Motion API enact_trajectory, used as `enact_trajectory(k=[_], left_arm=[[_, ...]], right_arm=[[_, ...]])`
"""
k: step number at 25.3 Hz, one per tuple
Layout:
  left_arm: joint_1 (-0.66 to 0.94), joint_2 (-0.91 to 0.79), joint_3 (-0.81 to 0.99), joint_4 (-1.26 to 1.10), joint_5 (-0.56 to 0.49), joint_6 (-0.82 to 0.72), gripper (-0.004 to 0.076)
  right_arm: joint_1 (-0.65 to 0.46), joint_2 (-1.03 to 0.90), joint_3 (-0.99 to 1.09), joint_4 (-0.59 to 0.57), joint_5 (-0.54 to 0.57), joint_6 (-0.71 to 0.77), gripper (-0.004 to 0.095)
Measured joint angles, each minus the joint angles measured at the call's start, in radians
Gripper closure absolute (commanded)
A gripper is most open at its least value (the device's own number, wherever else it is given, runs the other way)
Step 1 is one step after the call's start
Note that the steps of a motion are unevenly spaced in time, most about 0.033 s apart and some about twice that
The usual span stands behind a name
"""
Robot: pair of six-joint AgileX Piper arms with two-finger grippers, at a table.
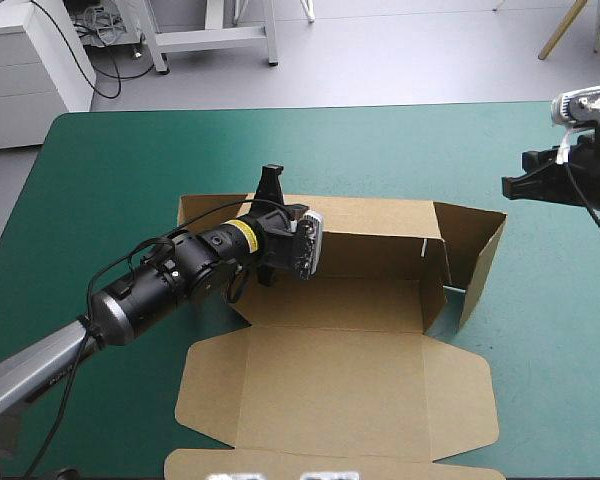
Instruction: Fold the box
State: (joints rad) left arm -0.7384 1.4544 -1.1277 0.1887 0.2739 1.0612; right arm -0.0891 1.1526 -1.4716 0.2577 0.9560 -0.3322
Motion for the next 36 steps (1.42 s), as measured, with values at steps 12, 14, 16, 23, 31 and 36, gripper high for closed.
enact_trajectory(k=[12, 14, 16, 23, 31, 36], left_arm=[[-0.015, 0.000, 0.014, 0.162, 0.003, -0.126, 0.0734], [-0.015, 0.000, 0.015, 0.164, 0.000, -0.127, 0.0734], [-0.015, 0.000, 0.015, 0.165, -0.001, -0.130, 0.0734], [-0.015, 0.000, 0.015, 0.165, -0.003, -0.136, 0.0734], [-0.015, 0.000, 0.015, 0.165, -0.003, -0.138, 0.0734], [-0.015, 0.000, 0.015, 0.166, -0.003, -0.156, 0.0734]], right_arm=[[0.000, 0.280, -0.235, 0.002, 0.093, 0.065, 0.0206], [0.000, 0.344, -0.293, 0.002, 0.123, 0.077, 0.0206], [0.000, 0.397, -0.337, 0.002, 0.154, 0.087, 0.0206], [0.000, 0.610, -0.440, 0.002, 0.263, 0.122, 0.0207], [0.000, 0.632, -0.350, 0.022, 0.275, 0.153, 0.0229], [0.000, 0.528, -0.173, 0.037, 0.274, 0.101, 0.0286]])
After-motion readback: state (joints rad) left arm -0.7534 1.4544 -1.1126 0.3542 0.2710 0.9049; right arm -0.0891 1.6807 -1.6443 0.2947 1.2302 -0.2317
